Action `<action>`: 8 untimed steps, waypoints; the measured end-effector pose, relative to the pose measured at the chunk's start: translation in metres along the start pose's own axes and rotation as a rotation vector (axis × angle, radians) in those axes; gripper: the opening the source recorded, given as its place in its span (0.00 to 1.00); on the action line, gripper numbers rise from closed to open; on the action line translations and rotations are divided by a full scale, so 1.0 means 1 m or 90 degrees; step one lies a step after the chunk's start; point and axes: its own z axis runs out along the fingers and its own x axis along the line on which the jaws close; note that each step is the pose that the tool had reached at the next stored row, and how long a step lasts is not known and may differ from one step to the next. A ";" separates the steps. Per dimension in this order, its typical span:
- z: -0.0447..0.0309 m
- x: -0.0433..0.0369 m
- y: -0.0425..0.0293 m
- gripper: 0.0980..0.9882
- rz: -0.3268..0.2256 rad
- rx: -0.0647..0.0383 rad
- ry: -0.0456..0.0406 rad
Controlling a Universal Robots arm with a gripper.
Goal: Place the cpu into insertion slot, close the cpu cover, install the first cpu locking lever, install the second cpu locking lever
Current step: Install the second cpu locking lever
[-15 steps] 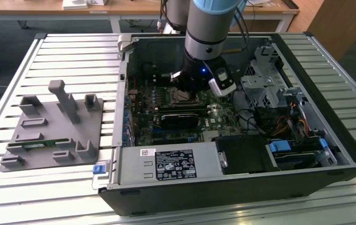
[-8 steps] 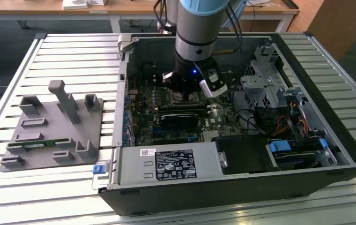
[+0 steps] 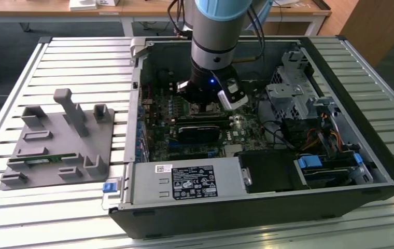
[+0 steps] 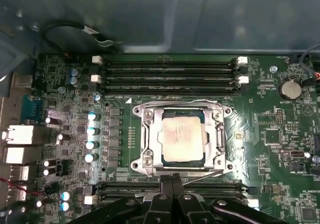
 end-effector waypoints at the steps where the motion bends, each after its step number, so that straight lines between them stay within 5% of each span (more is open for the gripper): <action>1: 0.0001 0.0000 -0.0006 0.01 0.001 -0.004 0.0003; 6: -0.0004 0.0013 -0.0044 0.01 0.002 -0.021 0.0005; 8: -0.0007 0.0024 -0.0069 0.01 0.003 -0.023 0.0005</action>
